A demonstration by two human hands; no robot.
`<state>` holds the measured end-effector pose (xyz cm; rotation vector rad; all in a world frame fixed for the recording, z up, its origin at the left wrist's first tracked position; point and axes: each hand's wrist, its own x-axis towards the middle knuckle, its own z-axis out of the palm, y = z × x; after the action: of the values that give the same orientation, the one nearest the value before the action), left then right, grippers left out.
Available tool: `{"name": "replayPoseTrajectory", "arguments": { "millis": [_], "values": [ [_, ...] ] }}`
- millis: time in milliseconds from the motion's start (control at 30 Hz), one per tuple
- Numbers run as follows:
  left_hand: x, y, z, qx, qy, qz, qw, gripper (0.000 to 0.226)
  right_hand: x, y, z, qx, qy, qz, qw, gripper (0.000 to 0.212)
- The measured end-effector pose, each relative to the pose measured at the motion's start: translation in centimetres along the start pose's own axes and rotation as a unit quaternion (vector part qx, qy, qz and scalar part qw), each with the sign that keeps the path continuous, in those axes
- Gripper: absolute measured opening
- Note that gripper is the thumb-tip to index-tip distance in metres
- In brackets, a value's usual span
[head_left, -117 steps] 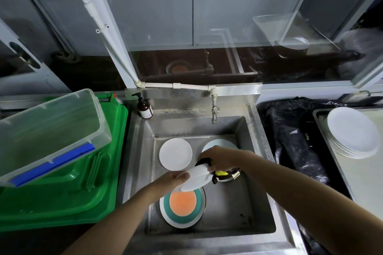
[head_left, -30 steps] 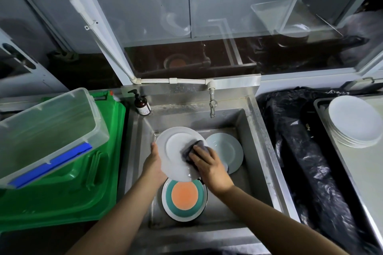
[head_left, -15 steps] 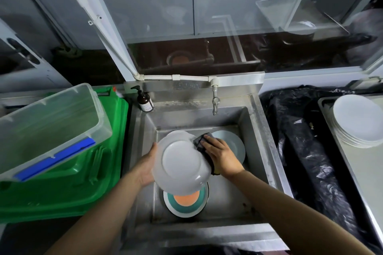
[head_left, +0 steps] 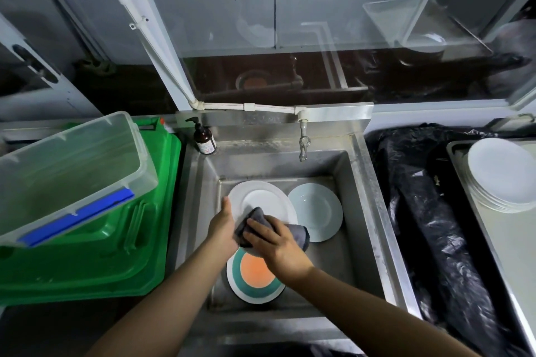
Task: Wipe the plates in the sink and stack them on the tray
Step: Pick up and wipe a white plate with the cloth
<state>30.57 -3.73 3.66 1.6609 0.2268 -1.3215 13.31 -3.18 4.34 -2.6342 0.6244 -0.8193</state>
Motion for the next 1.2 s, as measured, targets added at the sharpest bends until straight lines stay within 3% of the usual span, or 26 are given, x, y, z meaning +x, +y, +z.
{"name": "replayPoseTrajectory", "arguments": {
  "millis": [100,200,333,433,633,767,933,1033,1100,1200],
  "values": [
    [-0.2,-0.3,-0.6,0.064,-0.032,0.022,0.997,0.081,1.4,2.0,0.5,0.008,-0.021,0.044,0.999,0.035],
    [-0.9,-0.7,-0.7,0.127,-0.047,0.039,0.990,0.069,3.7,2.9,0.5,0.016,0.013,0.151,0.988,0.033],
    [-0.9,-0.9,-1.0,0.094,-0.038,0.025,0.995,0.073,3.4,3.0,0.9,-0.006,0.015,0.172,0.985,0.035],
    [-0.1,-0.3,-1.4,0.019,-0.001,0.013,1.000,0.078,0.8,2.7,1.0,-0.026,-0.036,0.152,0.987,0.036],
    [-1.8,1.3,-2.0,0.084,-0.044,0.011,0.995,0.053,-0.3,4.7,1.5,0.001,-0.066,0.298,0.952,0.042],
    [-0.6,2.0,-4.0,0.147,-0.087,0.026,0.985,0.060,0.8,5.6,1.2,0.034,-0.091,0.331,0.939,0.044],
    [-1.5,1.8,-4.4,0.221,-0.132,0.091,0.962,0.032,-0.5,5.8,1.5,0.036,-0.139,0.350,0.926,0.043],
    [-1.7,1.8,-4.3,0.359,-0.167,0.143,0.907,0.022,-0.6,6.0,0.5,0.024,-0.195,0.374,0.906,0.047],
    [-1.9,1.5,-3.8,0.497,-0.166,0.216,0.824,0.017,-0.2,6.3,-0.7,0.037,-0.216,0.401,0.890,0.050],
    [-1.7,0.7,-3.5,0.661,-0.151,0.310,0.666,0.023,0.5,6.6,-2.6,0.040,-0.248,0.415,0.875,0.055]
  ]
}}
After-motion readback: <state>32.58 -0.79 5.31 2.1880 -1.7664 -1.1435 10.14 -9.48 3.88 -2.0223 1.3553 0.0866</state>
